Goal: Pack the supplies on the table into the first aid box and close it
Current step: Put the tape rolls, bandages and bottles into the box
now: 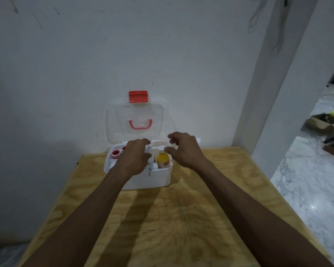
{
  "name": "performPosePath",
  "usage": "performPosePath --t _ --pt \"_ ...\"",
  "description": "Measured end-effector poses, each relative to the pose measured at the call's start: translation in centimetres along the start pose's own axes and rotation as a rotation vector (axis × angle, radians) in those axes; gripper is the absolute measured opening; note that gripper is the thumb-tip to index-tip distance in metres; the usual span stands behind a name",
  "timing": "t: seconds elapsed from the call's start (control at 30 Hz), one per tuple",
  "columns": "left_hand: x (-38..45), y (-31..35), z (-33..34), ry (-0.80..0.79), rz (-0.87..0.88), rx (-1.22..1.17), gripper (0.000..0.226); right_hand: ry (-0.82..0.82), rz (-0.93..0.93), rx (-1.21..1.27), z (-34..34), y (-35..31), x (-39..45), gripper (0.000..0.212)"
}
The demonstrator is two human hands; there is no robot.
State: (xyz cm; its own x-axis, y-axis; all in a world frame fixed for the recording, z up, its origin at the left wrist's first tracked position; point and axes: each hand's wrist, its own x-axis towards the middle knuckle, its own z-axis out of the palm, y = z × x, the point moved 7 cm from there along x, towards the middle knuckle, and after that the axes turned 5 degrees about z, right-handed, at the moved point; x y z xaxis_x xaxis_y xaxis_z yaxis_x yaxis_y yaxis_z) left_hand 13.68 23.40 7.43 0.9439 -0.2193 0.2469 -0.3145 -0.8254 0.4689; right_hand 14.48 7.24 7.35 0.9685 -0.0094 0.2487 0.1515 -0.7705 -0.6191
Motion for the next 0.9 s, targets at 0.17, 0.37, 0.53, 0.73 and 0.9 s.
performPosePath --t 0.17,0.37,0.53,0.73,0.9 --pt "-1.4 -1.9 -1.7 0.161 0.042 0.071 0.043 0.224 0.061 -0.065 -3.3 1.3 0.1 0.039" --pt "-2.7 -6.0 -1.3 0.157 -0.013 0.252 0.058 0.126 0.209 -0.116 -2.9 4.6 1.2 0.044" --pt "-4.1 -5.7 -1.0 0.154 -0.049 0.207 0.057 0.147 0.235 -0.116 -2.4 5.6 1.0 0.038" --pt "-3.7 -7.2 0.4 0.113 -0.061 0.282 0.074 0.175 0.220 -0.067 -2.4 5.8 0.6 0.033" --pt "-3.4 -7.4 0.7 0.092 -0.052 0.342 0.073 0.223 0.138 -0.035 -4.2 2.6 0.6 0.030"
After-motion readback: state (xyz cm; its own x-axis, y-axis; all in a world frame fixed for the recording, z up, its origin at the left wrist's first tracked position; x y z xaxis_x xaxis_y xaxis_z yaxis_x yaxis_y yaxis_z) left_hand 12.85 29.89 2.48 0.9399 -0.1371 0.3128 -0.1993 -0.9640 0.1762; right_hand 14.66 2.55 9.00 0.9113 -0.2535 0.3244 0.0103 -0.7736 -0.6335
